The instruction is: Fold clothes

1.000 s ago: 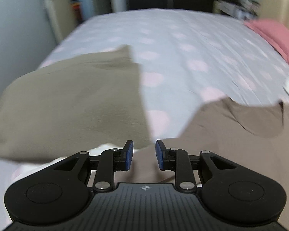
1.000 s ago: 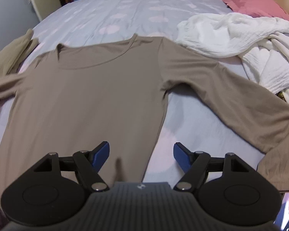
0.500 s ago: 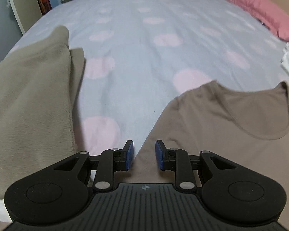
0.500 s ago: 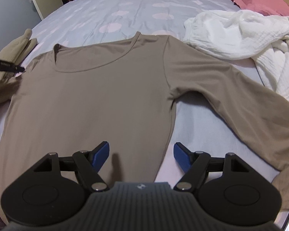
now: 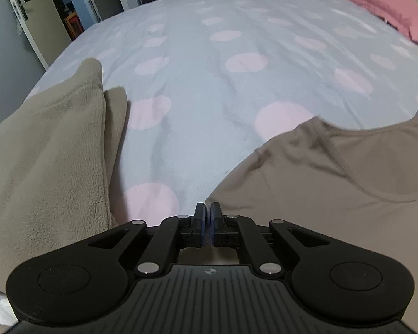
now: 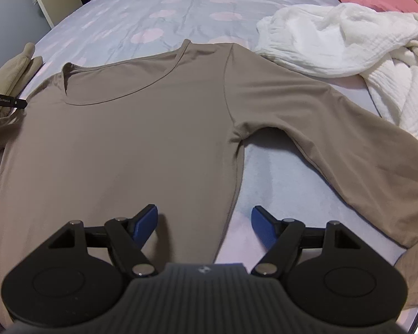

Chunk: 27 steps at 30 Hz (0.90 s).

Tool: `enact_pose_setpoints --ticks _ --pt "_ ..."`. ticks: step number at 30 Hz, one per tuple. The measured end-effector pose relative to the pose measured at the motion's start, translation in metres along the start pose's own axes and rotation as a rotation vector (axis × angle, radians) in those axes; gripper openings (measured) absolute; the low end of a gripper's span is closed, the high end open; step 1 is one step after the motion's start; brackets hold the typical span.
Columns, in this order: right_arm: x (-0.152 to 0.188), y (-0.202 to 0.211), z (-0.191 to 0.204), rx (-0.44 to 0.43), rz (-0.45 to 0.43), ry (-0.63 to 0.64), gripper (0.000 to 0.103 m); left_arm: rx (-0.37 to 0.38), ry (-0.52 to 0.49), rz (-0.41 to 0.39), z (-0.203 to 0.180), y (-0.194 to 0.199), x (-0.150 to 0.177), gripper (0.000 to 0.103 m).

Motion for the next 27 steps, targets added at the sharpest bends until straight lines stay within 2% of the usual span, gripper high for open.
enact_pose_setpoints --ticks 1,3,8,12,18,23,27 --pt "0.002 0.001 0.000 0.000 0.002 -0.001 0.077 0.000 0.002 -0.007 -0.001 0.005 -0.001 0.005" --pt "0.005 0.005 0.002 -0.002 0.005 0.003 0.077 0.012 0.007 -0.030 -0.007 0.020 0.000 0.016" --pt "0.019 0.020 0.009 -0.015 0.005 0.035 0.077 0.070 -0.025 -0.061 -0.032 0.059 0.013 0.019" --pt "0.032 0.033 0.014 -0.019 0.000 0.066 0.077 0.126 -0.059 -0.074 -0.062 0.092 0.036 0.024" --pt "0.055 0.055 0.017 -0.043 -0.002 0.114 0.077 0.228 -0.104 -0.054 -0.111 0.132 0.087 0.024" --pt "0.072 0.073 0.014 -0.092 0.005 0.122 0.075 0.276 -0.114 -0.035 -0.135 0.160 0.126 0.024" --pt "0.090 0.087 0.016 -0.121 0.027 0.134 0.064 0.306 -0.089 0.003 -0.144 0.172 0.149 0.024"
Point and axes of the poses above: each gripper's, at about its wrist camera, not at the fingertips, and y roughly against the way its jaws point, z to its left, x to its underside, the point moved 7 cm from there along -y, roughly the way its jaws point, and after that the axes turned 1 degree about x, right-handed, at the moved point
